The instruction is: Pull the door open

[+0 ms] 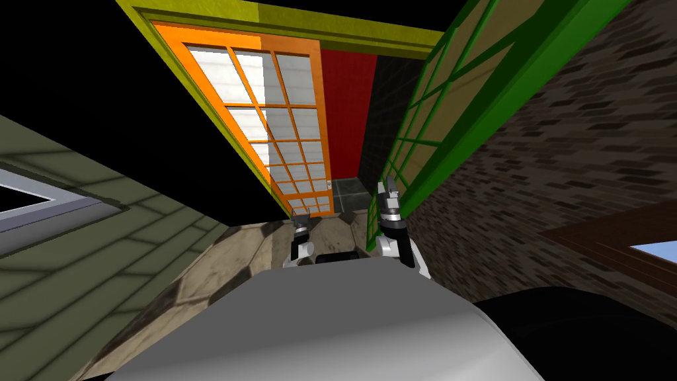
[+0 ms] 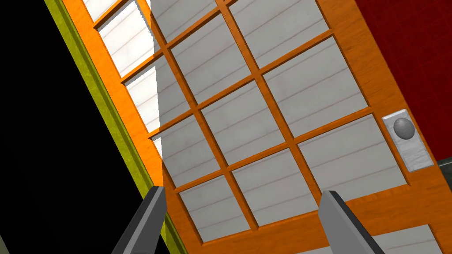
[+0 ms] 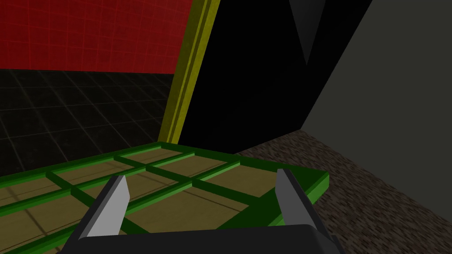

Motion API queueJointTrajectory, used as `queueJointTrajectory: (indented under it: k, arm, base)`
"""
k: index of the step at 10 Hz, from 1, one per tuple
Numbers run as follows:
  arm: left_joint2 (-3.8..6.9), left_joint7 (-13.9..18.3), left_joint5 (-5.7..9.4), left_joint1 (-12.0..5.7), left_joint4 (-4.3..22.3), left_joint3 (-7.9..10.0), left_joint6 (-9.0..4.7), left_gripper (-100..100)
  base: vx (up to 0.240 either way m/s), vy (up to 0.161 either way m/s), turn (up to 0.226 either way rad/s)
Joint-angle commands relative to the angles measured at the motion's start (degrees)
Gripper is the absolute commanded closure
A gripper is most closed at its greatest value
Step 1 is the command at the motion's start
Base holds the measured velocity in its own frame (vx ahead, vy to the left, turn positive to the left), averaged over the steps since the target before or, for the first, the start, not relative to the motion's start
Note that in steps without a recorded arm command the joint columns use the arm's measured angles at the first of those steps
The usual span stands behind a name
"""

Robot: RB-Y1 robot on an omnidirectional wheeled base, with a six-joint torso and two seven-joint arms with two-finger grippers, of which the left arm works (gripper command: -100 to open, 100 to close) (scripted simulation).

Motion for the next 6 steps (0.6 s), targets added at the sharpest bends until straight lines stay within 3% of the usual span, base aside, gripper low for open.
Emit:
queueJointTrajectory:
  k: [1,6]
  arm:
    - [-0.19,1.42,1.27,-0.85,2.08,-0.48,-0.52,-100]
    - [-0.75,5.4,4.99,-3.21,8.15,-1.94,-2.06,-100]
  base:
    - [0.067,0.026,-0.081]
    - [0.077,0.027,-0.085]
